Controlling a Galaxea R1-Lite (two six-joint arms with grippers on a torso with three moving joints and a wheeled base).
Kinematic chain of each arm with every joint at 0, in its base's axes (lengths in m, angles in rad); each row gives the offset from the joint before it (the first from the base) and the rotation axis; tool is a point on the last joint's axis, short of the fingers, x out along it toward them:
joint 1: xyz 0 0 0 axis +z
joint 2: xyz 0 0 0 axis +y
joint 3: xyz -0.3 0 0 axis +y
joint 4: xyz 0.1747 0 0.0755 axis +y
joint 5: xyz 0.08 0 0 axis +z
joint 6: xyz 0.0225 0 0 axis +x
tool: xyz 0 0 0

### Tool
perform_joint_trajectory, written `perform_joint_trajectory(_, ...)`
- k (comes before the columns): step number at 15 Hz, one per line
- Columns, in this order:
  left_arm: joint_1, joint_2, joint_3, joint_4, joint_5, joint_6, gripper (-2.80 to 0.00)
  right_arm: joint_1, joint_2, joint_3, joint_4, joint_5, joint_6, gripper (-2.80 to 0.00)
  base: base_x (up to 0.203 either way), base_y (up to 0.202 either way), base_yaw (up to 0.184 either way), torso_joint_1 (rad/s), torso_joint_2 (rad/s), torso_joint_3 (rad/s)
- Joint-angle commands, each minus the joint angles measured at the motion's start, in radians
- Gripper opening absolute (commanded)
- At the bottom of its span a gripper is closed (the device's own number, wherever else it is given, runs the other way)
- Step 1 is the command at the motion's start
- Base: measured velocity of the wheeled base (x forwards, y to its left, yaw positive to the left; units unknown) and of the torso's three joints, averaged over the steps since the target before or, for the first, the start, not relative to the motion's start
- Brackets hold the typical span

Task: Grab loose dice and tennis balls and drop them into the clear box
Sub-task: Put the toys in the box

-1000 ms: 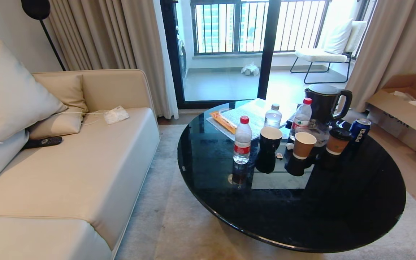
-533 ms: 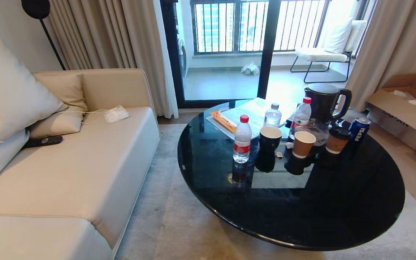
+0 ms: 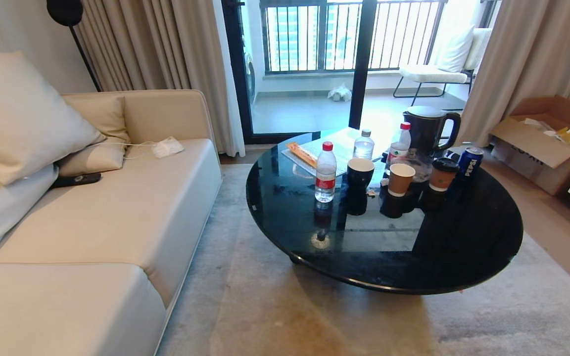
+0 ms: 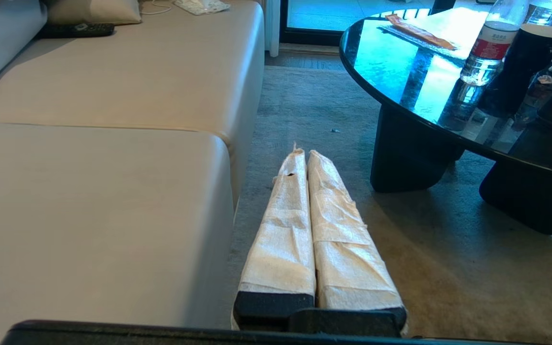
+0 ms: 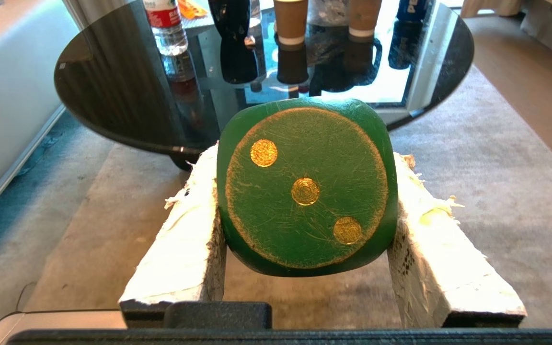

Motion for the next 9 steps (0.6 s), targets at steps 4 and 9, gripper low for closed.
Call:
perform_joint_trajectory(4,0.000,0.000,0.000,0.000,0.000,-0.002,-2.80,0.000,0.001,0.000,0.000,0.000,0.000,-2.80,-0.182,0.000,-0.001,0.000,0.00,0.002)
perform_joint_trajectory(9,0.000,0.000,0.000,0.001,0.007,-0.018,-2.80,0.000,0.002,0.000,0.000,0.000,0.000,-2.80,-0.182,0.000,-0.001,0.001,0.00,0.006)
